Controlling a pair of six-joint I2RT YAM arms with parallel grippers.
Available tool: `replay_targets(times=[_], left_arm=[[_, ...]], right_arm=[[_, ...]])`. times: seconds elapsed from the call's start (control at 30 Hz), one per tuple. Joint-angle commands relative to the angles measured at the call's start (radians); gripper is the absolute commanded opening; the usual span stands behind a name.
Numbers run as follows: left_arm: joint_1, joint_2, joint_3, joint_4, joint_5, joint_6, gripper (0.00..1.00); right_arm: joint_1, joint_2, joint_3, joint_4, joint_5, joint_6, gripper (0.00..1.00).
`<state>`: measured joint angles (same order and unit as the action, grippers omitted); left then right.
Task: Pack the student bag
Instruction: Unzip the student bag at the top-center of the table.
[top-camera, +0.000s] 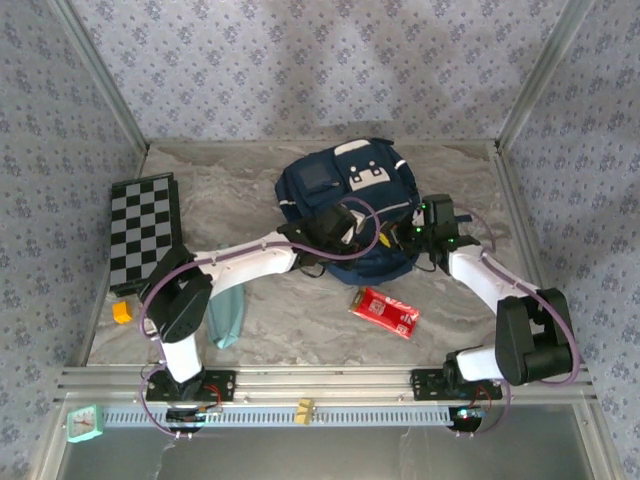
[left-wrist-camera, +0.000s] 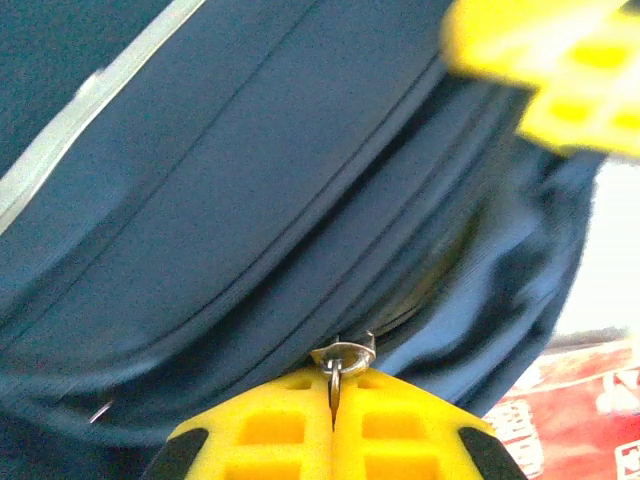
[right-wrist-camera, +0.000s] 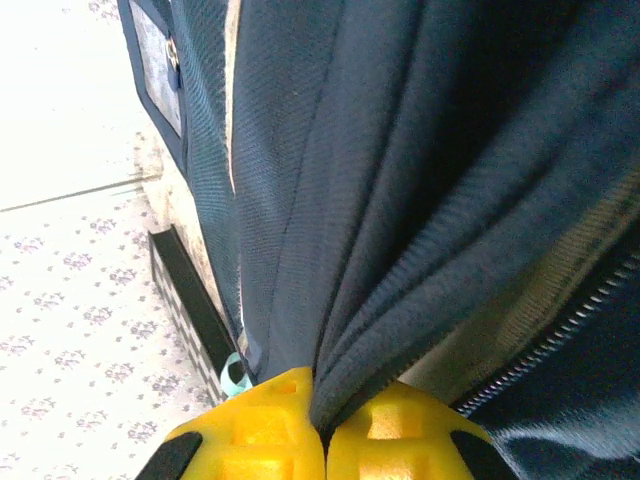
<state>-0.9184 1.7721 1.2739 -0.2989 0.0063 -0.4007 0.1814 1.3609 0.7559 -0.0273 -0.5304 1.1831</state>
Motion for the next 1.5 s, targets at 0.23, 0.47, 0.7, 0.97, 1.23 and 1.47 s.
replay_targets(times=[0.23,0.47,0.7,0.97,1.23,1.47], left_arm=[[0.329,0.0,-0.087,0.041,-0.034,-0.036,0.0],[0.436,0.121,0.064,0.025,0.002,-0.03,0.0],[0.437,0.098,0.076,0.014,0.058,-0.009,0.07],[0.44,-0.125,-0.028,-0.1,0.035,-0.02,0.48],[0.456,-0.319,-0.137,-0.315,-0.059,-0.115,0.64],[0.501,-0.498,-0.292,-0.484,-0.183,-0.23,0.84]], right_arm=[[-0.168,-0.16,0.01,-0.105,-0.086,-0.088,0.0],[-0.115,-0.158,-0.04,-0.049,-0.035,-0.044,0.0],[0.044,-0.092,-0.001,0.105,0.098,-0.016,0.01],[0.079,-0.135,0.036,-0.185,0.173,-0.241,0.43],[0.175,-0.238,0.077,-0.461,0.333,-0.409,0.76],[0.401,-0.187,0.11,-0.437,0.411,-0.447,0.93]])
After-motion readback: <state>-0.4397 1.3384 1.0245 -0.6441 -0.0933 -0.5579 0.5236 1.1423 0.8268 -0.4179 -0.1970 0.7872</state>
